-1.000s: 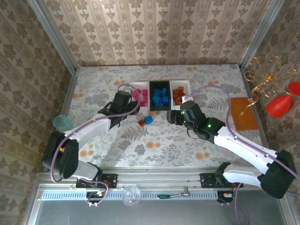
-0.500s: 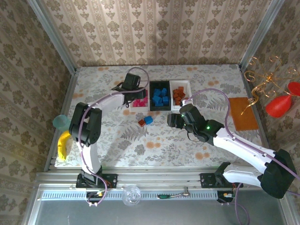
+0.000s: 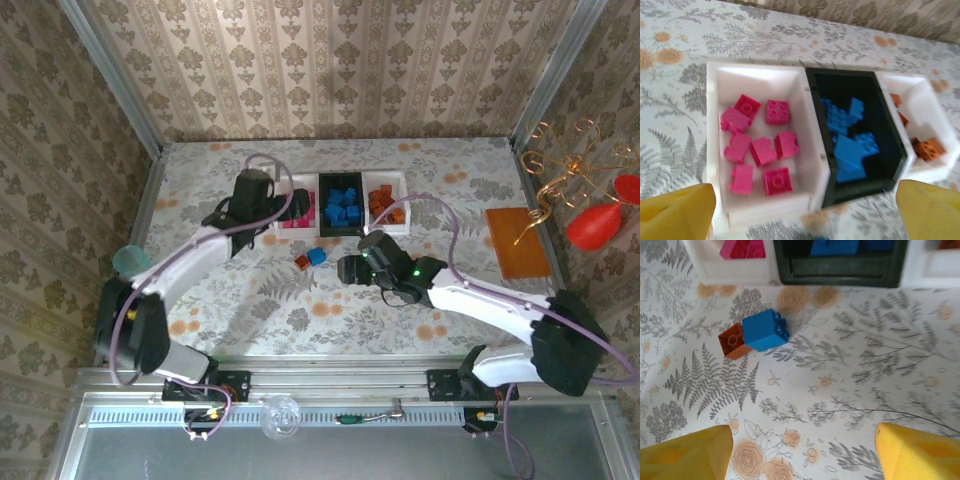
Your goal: Sort the legos into containers by color
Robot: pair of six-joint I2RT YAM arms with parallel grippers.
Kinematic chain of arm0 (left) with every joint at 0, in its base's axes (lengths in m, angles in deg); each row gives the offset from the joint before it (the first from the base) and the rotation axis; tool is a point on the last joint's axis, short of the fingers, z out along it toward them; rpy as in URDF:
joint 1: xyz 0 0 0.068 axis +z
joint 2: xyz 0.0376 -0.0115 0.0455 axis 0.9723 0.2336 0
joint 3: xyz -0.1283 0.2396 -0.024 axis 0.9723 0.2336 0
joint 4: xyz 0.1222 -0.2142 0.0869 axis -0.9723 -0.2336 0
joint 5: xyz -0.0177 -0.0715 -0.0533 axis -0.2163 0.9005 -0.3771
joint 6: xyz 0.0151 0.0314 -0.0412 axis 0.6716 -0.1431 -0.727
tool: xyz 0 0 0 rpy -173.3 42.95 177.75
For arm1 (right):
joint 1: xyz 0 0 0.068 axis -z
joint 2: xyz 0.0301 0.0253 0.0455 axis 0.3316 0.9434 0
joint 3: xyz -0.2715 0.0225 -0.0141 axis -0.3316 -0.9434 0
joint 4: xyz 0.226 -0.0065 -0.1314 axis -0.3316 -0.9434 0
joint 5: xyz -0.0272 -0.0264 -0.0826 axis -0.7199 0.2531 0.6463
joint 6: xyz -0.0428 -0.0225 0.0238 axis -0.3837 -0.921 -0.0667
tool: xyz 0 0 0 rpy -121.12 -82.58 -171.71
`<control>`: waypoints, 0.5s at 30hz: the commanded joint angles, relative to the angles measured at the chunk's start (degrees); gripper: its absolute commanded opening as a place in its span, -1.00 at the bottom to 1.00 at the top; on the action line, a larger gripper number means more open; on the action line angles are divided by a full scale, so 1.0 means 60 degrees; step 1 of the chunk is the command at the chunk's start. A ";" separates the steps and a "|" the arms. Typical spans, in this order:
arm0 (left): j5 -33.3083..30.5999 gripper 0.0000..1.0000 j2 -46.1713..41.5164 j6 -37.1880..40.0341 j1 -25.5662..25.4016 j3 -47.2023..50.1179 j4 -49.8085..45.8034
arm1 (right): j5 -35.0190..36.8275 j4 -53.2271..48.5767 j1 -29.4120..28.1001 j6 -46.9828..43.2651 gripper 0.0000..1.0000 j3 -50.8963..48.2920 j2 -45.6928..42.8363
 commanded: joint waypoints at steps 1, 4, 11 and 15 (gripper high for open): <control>0.0055 1.00 -0.1119 -0.0521 -0.0277 0.1515 0.0485 | -0.0557 0.1079 -0.0084 0.0518 0.53 0.0526 0.0947; -0.0096 1.00 -0.2469 -0.0836 -0.0446 0.2885 0.0526 | -0.0615 0.1358 -0.0170 0.0620 0.53 0.1046 0.1930; -0.0484 1.00 -0.4737 -0.1412 -0.0749 0.4753 -0.0123 | -0.0241 0.1456 -0.0215 0.0643 0.51 0.2253 0.3667; -0.0598 1.00 -0.5464 -0.1516 -0.0779 0.5251 -0.0438 | 0.0207 0.0878 -0.0214 0.0464 0.47 0.3148 0.4612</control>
